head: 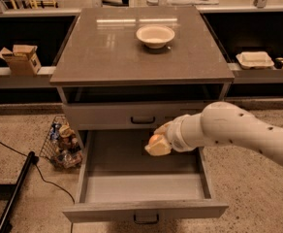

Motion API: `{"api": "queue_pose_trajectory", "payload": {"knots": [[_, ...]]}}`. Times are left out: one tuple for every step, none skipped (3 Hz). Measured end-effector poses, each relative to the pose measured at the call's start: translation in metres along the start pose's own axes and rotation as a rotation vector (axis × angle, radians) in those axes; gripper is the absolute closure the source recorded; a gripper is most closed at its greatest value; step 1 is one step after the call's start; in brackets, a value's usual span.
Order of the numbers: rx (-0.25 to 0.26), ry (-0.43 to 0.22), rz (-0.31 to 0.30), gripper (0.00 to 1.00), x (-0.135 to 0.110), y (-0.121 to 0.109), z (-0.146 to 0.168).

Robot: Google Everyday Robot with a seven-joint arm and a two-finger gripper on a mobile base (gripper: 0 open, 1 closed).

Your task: Place orange into middle drawer

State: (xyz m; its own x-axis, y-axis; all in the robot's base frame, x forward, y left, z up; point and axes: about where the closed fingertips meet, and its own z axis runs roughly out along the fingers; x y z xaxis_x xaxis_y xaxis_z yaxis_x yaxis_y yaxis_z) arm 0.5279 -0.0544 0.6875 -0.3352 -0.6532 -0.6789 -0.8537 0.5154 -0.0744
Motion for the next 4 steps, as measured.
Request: {"api": "queue_pose_trajectory", "payload": {"knots": [[-0.057, 0.014, 0.001, 1.00, 0.020, 0.021, 0.048], [-0.100, 0.002, 0.051, 1.00, 0.040, 0.035, 0.102], [-0.102, 0.013, 0.044, 1.00, 0.040, 0.038, 0.106], [-0.120, 0.017, 0.038, 1.00, 0.049, 0.039, 0.138]]}}
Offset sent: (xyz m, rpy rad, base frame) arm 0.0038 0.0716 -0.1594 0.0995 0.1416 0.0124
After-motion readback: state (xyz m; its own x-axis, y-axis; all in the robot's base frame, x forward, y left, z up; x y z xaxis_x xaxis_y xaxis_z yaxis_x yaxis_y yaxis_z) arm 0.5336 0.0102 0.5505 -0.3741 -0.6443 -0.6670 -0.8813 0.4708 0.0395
